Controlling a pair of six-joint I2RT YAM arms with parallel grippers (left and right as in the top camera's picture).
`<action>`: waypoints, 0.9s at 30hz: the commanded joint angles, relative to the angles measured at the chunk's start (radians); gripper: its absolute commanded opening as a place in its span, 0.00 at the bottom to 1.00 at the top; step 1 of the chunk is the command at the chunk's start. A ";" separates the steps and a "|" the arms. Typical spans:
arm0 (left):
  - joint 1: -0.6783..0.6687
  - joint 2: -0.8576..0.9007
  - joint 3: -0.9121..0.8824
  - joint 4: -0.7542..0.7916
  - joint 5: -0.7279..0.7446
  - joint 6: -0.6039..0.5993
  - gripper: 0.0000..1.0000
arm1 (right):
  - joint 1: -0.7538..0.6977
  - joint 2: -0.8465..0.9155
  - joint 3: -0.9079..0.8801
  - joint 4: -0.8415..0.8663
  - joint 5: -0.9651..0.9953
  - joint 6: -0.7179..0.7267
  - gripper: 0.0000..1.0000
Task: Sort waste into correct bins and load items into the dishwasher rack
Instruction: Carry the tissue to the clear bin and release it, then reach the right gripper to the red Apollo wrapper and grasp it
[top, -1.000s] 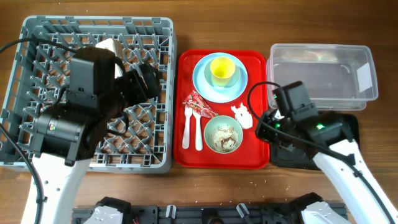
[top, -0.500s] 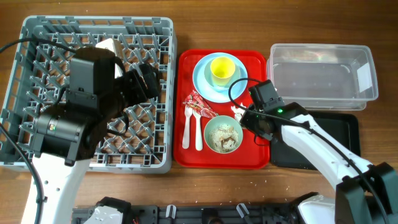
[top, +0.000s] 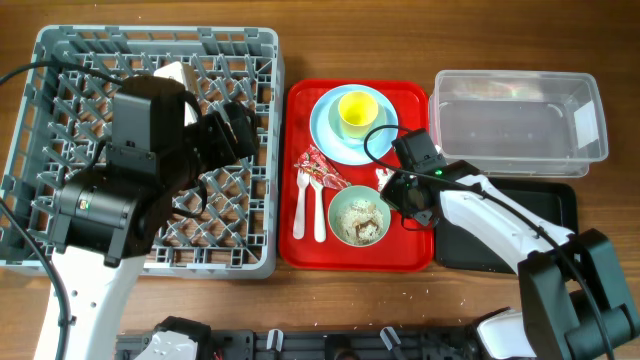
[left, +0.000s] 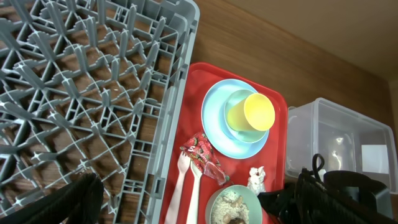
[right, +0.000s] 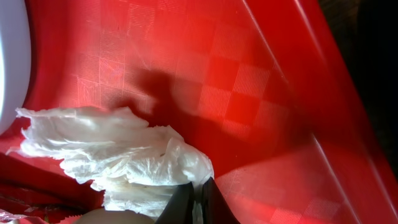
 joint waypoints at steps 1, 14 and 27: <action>0.006 -0.006 0.003 0.002 -0.003 0.005 1.00 | 0.003 -0.097 0.048 -0.050 0.006 -0.060 0.04; 0.006 -0.006 0.003 0.002 -0.003 0.005 1.00 | -0.300 -0.340 0.098 0.115 0.613 -0.277 0.04; 0.006 -0.006 0.003 0.002 -0.002 0.005 1.00 | -0.361 -0.437 0.264 0.080 -0.098 -0.718 1.00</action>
